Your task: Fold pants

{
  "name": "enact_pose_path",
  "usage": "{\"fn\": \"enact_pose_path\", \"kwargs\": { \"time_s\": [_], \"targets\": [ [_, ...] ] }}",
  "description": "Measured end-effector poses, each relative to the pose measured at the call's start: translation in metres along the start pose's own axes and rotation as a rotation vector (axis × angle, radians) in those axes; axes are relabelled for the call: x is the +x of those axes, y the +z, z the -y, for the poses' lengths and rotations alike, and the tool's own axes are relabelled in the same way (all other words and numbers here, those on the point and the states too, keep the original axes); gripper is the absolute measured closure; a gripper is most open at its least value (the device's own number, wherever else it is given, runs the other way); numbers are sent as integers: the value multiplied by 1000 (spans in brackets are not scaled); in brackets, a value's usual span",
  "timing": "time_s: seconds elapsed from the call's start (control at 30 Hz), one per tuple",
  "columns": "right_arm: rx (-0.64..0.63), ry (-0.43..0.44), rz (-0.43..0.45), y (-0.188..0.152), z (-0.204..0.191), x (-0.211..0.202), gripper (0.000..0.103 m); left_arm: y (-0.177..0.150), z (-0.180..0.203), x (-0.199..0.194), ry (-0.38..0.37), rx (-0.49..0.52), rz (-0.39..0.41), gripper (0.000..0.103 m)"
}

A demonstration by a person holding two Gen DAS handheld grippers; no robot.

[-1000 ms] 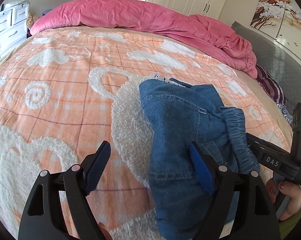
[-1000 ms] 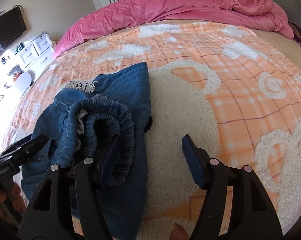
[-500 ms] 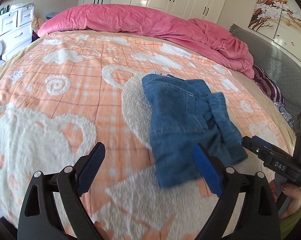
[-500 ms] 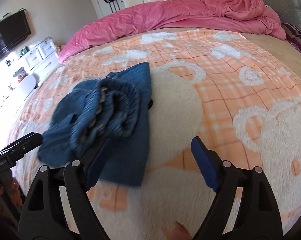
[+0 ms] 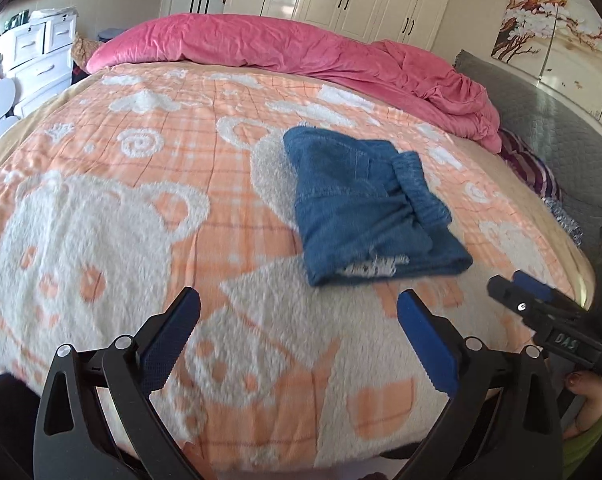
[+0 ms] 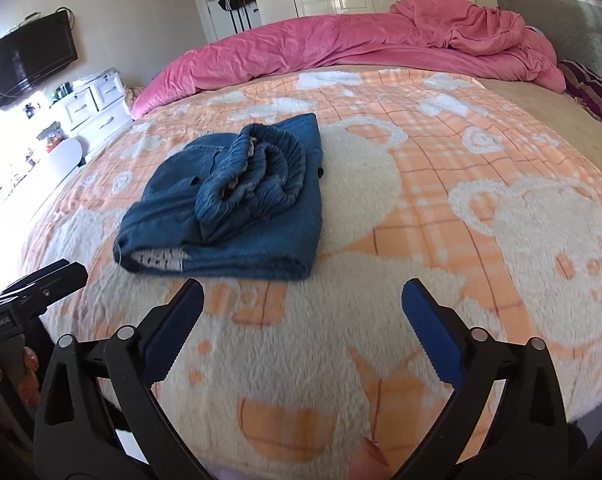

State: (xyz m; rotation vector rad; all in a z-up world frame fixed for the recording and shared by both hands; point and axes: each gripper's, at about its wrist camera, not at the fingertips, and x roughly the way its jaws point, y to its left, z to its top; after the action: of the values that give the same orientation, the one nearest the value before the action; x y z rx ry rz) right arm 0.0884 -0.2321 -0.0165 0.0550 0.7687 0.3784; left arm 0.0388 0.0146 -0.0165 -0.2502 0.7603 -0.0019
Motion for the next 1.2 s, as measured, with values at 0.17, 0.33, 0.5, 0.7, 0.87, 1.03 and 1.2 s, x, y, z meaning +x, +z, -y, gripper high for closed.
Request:
{"fn": "enact_pose_path", "kwargs": {
  "time_s": [0.17, 0.33, 0.5, 0.7, 0.87, 1.03, 1.2],
  "targets": [
    [-29, -11, 13, -8, -6, -12, 9, -10, -2, -6, 21, 5, 3, 5],
    [-32, -6, 17, -13, -10, -20, 9, -17, 2, -13, 27, 20, 3, 5],
    [-42, -3, 30, -19, -14, -32, 9, -24, 10, -19, 26, 46, 1, 5],
    [-56, 1, 36, -29, -17, -45, 9, -34, 20, -26, 28, 70, 3, 5],
    [-62, 0, 32, -40, -15, -49, 9, -40, 23, -31, 25, 73, -1, 5],
    [-36, 9, 25, -42, -11, -47, 9, -44, 25, -30, 24, 80, -12, 5],
    [-32, 12, 21, -43, -11, -44, 9, -45, 26, -28, 24, 82, -16, 5]
  ]
}}
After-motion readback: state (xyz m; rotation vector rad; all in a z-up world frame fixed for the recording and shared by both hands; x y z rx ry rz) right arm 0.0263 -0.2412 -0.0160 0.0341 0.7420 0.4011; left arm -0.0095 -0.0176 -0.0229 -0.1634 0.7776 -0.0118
